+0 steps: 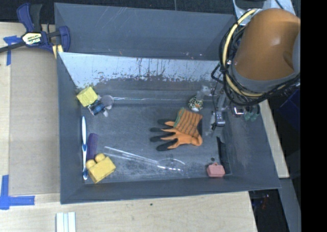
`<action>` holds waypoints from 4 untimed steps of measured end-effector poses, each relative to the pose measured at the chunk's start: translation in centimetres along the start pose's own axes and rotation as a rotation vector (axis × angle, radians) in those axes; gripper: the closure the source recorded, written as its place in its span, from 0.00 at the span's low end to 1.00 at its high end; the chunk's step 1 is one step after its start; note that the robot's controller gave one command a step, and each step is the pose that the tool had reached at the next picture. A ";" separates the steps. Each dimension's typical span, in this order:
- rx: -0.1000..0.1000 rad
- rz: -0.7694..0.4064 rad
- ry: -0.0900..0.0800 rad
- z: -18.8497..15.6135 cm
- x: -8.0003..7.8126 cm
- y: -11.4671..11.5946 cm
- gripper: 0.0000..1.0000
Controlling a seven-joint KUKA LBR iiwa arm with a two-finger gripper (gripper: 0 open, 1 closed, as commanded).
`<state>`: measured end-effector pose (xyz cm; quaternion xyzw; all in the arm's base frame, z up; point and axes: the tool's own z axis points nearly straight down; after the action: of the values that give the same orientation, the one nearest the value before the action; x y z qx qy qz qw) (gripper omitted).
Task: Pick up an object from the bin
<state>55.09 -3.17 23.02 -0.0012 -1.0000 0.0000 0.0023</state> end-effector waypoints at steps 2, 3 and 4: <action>0.001 -0.065 -0.014 10.2 -2.3 0.1 0.00; 0.002 -0.136 -0.008 13.6 -2.4 0.4 0.00; 0.002 -0.197 -0.015 13.0 -3.6 2.7 0.00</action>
Offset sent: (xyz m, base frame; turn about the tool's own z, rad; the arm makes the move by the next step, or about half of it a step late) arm 0.0304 0.0006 -0.1602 -0.0971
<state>58.68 -0.49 10.04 0.0972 -0.9952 0.0009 -0.0052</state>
